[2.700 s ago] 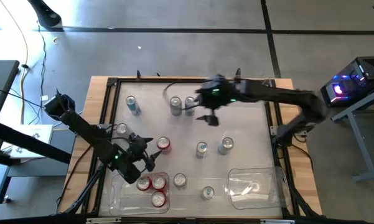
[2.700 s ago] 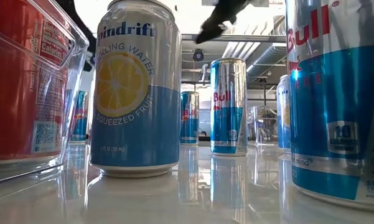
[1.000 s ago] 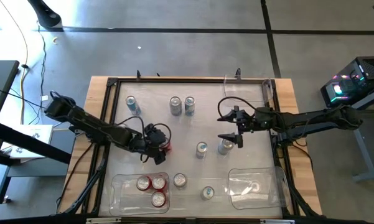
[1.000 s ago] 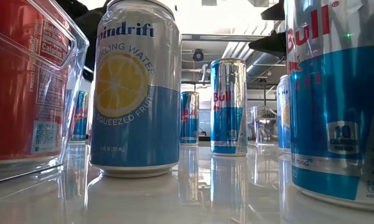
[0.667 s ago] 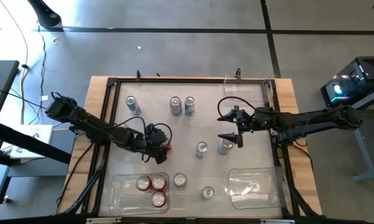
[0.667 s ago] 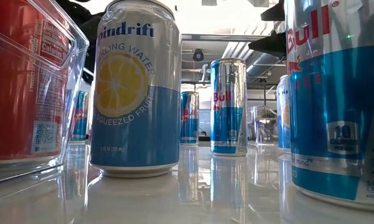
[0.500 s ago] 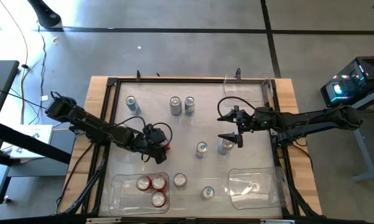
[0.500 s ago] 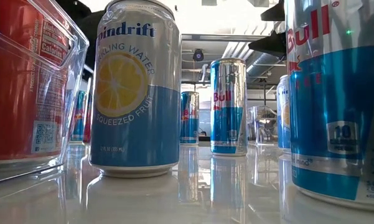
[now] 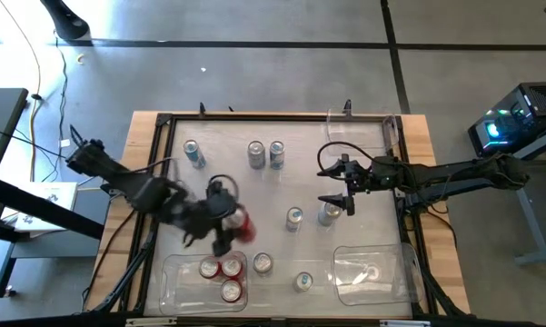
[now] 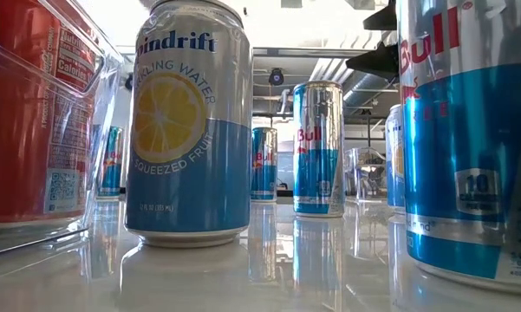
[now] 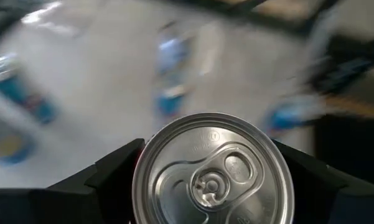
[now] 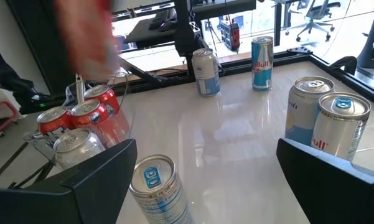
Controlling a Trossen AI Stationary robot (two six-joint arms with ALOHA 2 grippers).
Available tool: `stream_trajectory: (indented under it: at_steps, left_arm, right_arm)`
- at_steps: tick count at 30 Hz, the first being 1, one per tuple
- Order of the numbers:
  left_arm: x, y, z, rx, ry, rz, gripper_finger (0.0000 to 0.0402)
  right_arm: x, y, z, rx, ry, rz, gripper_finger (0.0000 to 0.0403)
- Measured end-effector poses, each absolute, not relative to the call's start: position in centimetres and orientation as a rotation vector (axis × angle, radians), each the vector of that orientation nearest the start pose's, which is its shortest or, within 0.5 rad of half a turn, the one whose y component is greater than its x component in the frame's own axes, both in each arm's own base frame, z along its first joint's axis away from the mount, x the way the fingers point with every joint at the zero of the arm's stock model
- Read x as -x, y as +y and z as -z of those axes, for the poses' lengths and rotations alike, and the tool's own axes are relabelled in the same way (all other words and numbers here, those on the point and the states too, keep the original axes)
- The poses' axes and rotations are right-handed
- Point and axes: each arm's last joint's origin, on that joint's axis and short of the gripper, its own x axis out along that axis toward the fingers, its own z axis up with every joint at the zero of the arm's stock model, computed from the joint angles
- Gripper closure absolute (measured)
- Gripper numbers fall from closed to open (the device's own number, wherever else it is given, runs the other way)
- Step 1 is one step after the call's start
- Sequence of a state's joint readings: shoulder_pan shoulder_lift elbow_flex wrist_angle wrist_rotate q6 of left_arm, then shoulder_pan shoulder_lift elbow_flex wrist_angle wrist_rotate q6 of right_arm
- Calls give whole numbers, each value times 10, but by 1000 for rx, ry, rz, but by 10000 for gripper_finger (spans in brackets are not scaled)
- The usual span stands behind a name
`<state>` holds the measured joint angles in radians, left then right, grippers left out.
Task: Sort soda cans
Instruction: Put the orange soda can into the bottom left transparent bin
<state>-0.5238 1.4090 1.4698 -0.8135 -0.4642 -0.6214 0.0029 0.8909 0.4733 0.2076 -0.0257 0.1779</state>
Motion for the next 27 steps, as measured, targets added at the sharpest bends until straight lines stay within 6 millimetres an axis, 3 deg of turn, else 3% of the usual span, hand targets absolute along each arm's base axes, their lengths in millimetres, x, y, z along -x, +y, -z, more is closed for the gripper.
stream_trajectory:
  at_steps: [3,6,10,17,21,27]
  left_arm:
    - [-241,-156,-392,329,590,-78,113]
    - [-225,-180,-393,405,566,-56,113]
    - [-210,-212,-383,458,518,-103,113]
    - [-200,-268,-349,484,504,-159,113]
    - [-194,-284,-336,522,559,-203,113]
    - [-180,-286,-334,625,724,-291,113]
  right_arm:
    - [-197,1,-244,-177,212,-10,20]
    - [-197,1,-244,-177,212,-10,20]
    - [-197,1,-244,-177,212,-10,20]
    - [-197,1,-245,-177,199,-11,20]
    - [-198,1,-248,-180,170,-13,20]
    - [-198,1,-250,-184,151,-15,20]
